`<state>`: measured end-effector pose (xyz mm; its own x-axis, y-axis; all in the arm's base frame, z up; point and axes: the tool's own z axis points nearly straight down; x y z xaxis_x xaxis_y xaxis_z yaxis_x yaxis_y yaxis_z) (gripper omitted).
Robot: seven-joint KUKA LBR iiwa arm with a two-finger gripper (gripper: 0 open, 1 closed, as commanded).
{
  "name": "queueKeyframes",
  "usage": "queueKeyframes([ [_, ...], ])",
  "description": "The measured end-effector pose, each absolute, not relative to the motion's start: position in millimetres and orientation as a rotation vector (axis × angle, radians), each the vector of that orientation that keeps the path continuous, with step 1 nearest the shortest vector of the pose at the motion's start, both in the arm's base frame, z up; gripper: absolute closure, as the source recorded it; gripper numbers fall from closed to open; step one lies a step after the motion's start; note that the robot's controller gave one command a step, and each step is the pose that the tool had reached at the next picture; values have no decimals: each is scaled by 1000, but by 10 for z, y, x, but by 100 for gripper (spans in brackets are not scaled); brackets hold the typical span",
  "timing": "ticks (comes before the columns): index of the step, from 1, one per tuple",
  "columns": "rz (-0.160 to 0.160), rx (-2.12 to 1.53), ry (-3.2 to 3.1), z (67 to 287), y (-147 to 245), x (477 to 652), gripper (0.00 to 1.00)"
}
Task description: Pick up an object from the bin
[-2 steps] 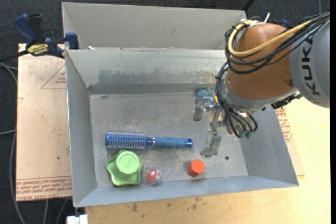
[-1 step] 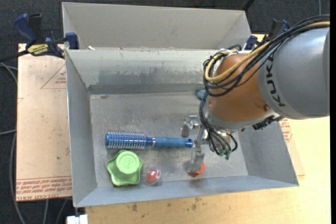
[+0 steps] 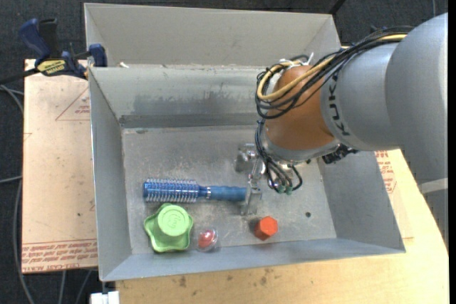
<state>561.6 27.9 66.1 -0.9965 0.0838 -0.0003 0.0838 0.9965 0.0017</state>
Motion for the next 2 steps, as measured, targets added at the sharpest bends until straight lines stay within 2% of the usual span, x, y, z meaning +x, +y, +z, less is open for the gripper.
queueKeyframes([
  [1, 3, 132, 3138, 701, 279, 5615, 100],
  [2, 3, 92, 3128, 1931, 256, 5849, 100],
])
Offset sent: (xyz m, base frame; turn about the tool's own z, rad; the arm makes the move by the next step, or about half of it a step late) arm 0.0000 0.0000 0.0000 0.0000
